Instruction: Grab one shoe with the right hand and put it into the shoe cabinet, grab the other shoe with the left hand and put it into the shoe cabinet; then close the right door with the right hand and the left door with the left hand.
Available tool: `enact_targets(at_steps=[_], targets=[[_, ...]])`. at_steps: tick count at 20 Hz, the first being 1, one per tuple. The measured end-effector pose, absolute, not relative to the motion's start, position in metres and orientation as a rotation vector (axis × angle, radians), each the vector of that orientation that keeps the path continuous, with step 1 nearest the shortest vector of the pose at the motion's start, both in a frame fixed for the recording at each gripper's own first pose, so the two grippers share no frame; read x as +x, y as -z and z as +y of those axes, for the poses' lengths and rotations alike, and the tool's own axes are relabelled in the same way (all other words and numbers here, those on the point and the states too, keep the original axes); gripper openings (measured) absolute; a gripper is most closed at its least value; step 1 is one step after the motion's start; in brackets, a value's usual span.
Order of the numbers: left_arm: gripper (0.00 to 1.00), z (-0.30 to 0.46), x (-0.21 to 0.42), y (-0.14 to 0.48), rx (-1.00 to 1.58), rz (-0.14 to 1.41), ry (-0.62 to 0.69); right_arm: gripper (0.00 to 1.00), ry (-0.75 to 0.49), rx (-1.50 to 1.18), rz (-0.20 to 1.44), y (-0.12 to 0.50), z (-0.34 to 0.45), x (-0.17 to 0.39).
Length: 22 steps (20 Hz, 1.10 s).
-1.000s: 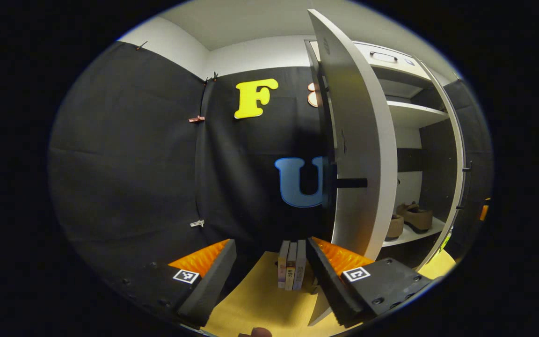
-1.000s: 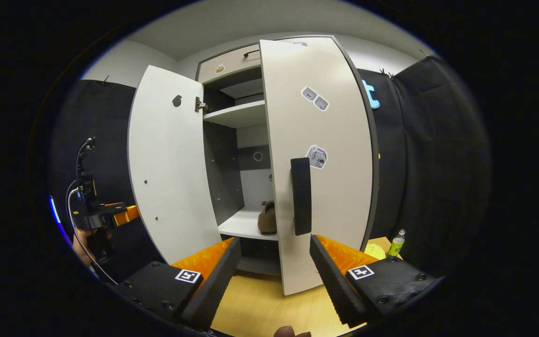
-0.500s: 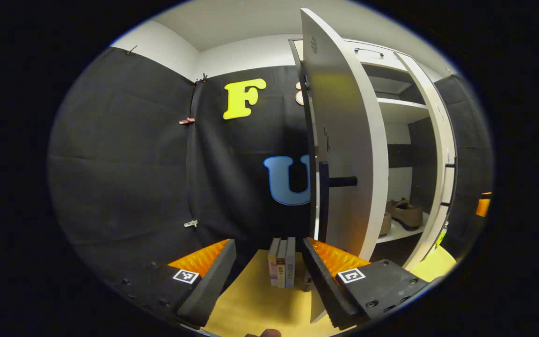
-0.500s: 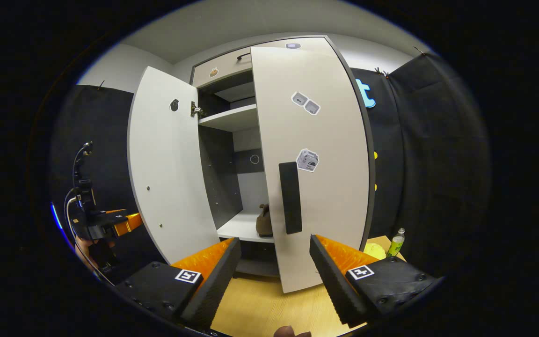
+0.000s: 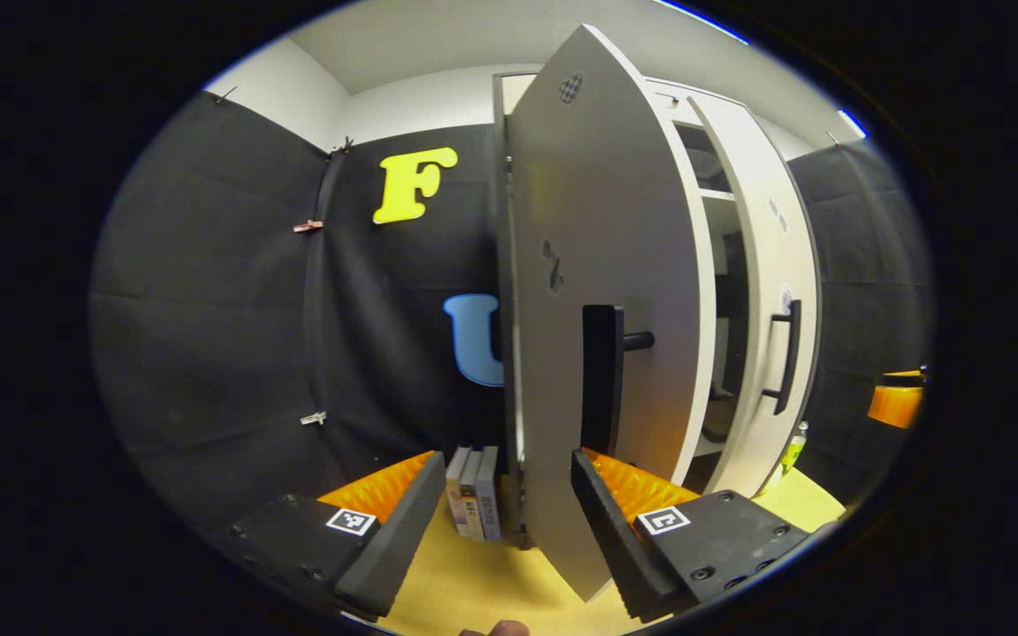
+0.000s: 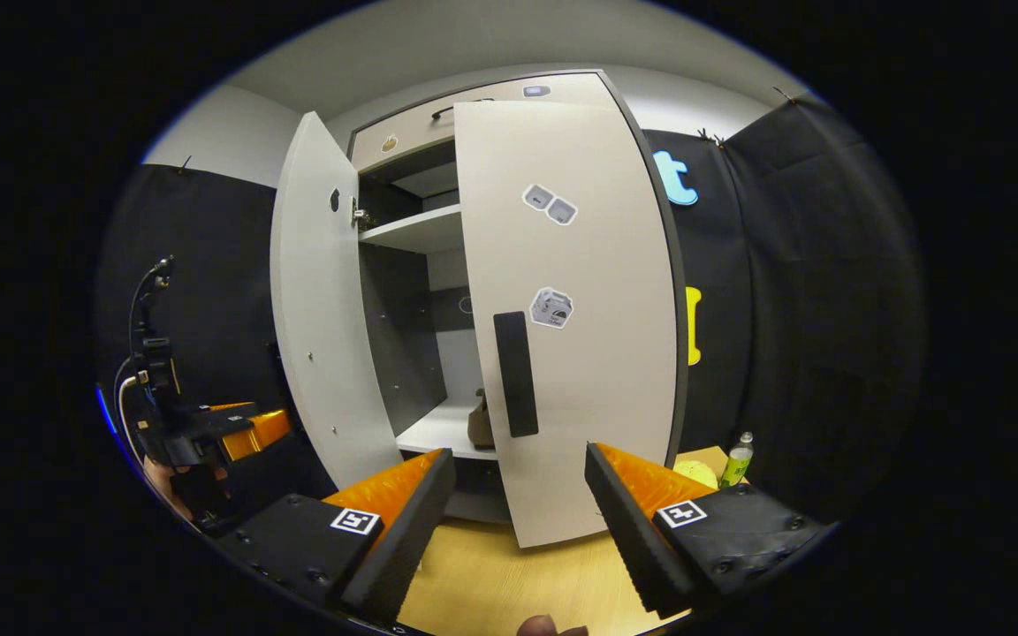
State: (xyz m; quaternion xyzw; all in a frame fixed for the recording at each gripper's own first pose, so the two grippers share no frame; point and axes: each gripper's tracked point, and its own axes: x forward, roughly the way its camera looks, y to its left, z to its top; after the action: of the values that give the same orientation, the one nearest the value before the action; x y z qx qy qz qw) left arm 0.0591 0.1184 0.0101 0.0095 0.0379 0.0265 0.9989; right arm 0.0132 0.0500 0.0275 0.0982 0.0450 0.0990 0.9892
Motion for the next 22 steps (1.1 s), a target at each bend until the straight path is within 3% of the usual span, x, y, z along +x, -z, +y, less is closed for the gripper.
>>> enact_targets(at_steps=[12, 22], targets=[[0.93, 0.005, 0.049, -0.012, 0.000, 0.067, 0.138, 0.98, -0.148, 0.193, 0.077, -0.030, 0.022, 0.007], [0.93, -0.016, 0.009, -0.015, -0.017, 0.052, 0.143, 0.98, -0.138, 0.198, 0.060, -0.036, 0.023, 0.006]])
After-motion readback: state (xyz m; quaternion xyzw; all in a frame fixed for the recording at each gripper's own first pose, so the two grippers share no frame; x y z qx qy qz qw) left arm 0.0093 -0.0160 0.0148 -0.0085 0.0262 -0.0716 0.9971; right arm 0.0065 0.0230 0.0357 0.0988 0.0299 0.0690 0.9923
